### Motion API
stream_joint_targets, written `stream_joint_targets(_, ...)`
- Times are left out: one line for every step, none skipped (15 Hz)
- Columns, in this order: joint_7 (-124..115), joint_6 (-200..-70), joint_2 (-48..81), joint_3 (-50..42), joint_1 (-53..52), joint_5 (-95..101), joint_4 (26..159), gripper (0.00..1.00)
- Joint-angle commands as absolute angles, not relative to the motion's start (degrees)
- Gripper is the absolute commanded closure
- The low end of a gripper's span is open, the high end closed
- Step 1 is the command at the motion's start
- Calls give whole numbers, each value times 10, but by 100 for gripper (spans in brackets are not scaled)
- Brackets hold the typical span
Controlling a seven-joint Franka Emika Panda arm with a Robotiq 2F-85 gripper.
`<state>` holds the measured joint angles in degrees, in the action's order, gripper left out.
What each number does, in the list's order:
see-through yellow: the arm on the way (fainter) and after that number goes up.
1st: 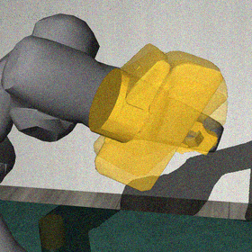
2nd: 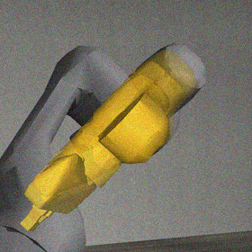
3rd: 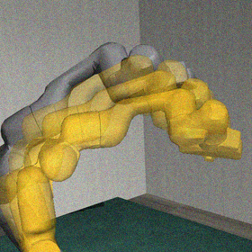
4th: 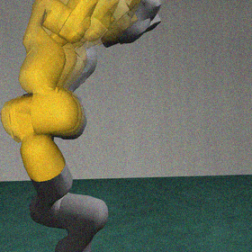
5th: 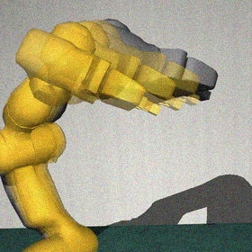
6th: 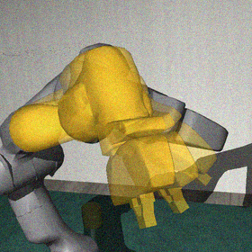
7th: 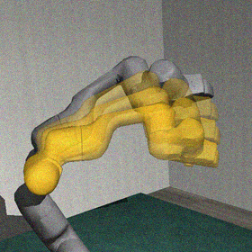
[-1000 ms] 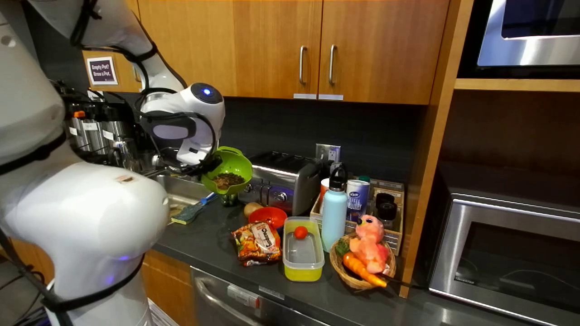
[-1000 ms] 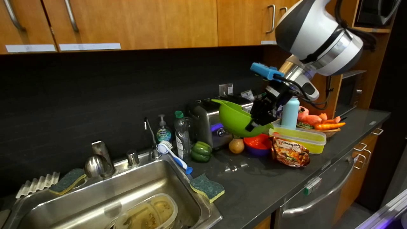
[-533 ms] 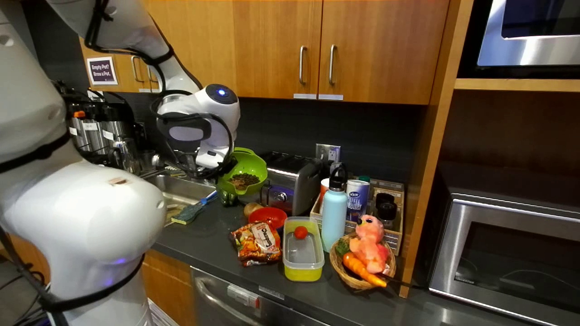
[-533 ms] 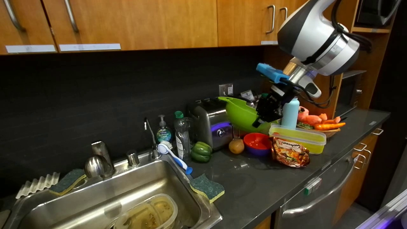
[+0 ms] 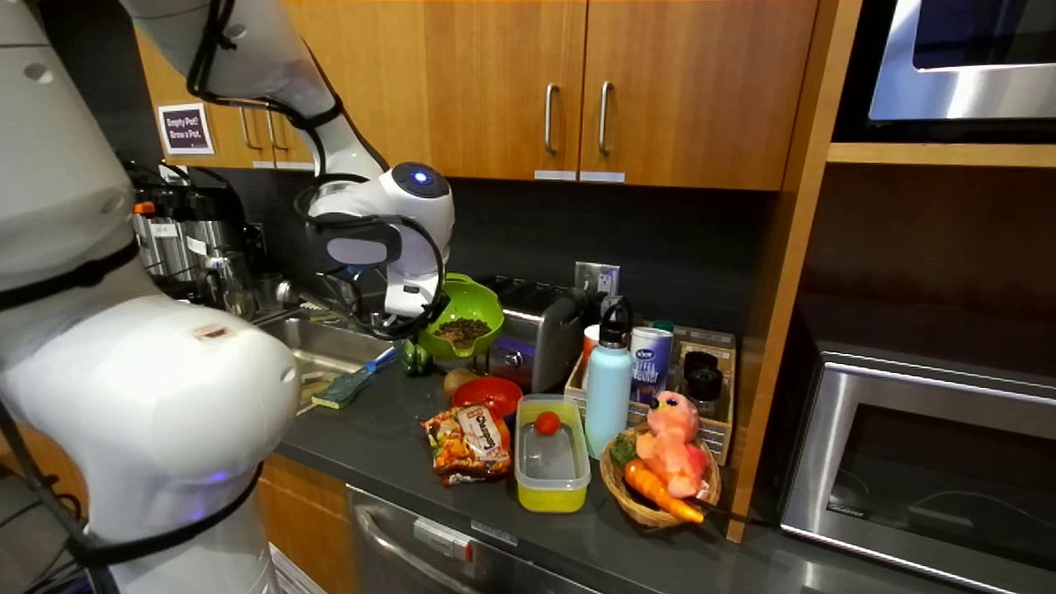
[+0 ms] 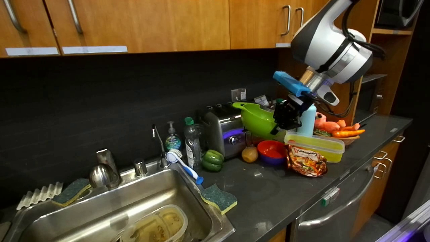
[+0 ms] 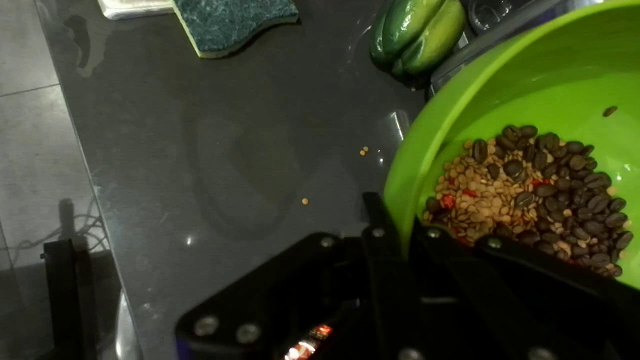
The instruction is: Transfer the stuff in the green bowl onto the plate
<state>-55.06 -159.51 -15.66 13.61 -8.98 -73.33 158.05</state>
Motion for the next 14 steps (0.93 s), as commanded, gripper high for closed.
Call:
stream_joint_targets(-480, -1605, -128, 131, -90, -734, 1541, 98)
stream_joint_targets(-457, -1596, -120, 129, -92, -740, 1528, 98)
stream_joint_targets(-432, -1583, -113, 125, -94, -752, 1514, 98)
stream_joint_targets(-409, -1570, -104, 122, -96, -763, 1499, 98)
stream_joint_targets(-388, -1554, -99, 120, -96, -772, 1488, 98)
stream_joint_targets(-360, -1533, -91, 116, -96, -788, 1474, 98)
stream_joint_targets(-339, -1511, -86, 114, -94, -800, 1464, 98)
stream_joint_targets(-317, -1487, -79, 108, -92, -811, 1454, 98)
stream_joint_targets(-296, -1463, -72, 102, -88, -823, 1447, 98)
stream_joint_targets(-278, -1439, -67, 96, -85, -834, 1442, 98)
stream_joint_targets(-265, -1422, -61, 91, -82, -839, 1440, 98)
stream_joint_targets(-254, -1404, -57, 86, -78, -842, 1438, 98)
stream_joint_targets(-245, -1389, -53, 81, -75, -844, 1438, 98)
stream_joint_targets(-237, -1374, -50, 76, -72, -844, 1438, 98)
